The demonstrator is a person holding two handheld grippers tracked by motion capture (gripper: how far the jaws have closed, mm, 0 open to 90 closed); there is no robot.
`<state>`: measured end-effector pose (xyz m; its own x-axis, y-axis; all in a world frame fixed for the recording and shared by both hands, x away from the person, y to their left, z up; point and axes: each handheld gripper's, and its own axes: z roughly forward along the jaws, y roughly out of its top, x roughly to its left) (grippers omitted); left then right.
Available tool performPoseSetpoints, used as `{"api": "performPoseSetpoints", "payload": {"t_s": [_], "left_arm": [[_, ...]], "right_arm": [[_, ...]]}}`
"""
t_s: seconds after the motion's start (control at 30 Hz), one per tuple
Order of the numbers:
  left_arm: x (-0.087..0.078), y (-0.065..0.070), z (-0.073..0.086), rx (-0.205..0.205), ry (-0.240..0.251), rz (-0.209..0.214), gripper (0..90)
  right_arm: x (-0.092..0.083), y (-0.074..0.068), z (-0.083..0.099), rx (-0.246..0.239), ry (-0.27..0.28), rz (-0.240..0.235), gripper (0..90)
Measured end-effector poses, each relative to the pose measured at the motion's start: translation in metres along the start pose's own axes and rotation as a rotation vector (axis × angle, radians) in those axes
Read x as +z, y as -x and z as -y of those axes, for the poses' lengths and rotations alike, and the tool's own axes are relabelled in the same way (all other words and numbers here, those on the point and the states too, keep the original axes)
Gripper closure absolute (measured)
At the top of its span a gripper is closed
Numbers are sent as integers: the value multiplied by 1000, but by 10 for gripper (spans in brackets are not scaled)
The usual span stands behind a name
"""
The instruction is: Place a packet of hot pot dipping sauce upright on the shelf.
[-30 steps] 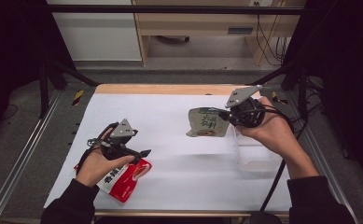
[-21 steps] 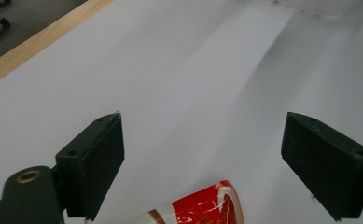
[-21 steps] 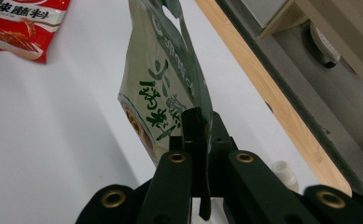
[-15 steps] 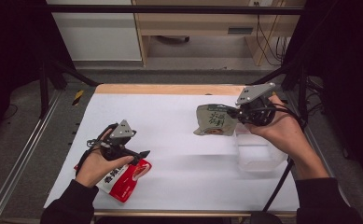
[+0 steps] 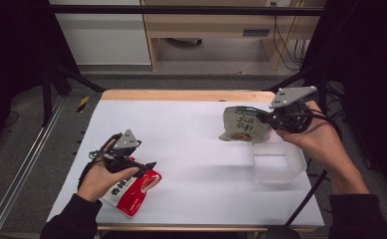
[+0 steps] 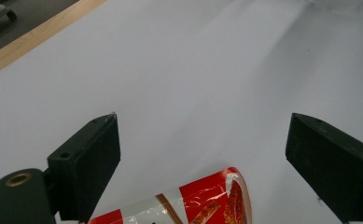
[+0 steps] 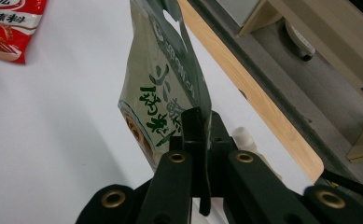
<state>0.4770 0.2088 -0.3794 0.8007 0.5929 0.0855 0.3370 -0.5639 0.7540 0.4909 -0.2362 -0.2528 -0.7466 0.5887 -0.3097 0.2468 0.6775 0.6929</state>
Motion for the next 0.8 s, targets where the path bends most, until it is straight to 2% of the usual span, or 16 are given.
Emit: {"api": "performPoseSetpoints", "payload": {"t_s": [0.57, 0.8], "left_arm": [[-6, -5, 9, -18, 2, -11, 102], [-8, -6, 12, -23, 5, -17, 102]], "right_arm": [[-24, 22, 19, 46, -9, 58, 900], [-29, 28, 28, 61, -4, 77, 900]]}}
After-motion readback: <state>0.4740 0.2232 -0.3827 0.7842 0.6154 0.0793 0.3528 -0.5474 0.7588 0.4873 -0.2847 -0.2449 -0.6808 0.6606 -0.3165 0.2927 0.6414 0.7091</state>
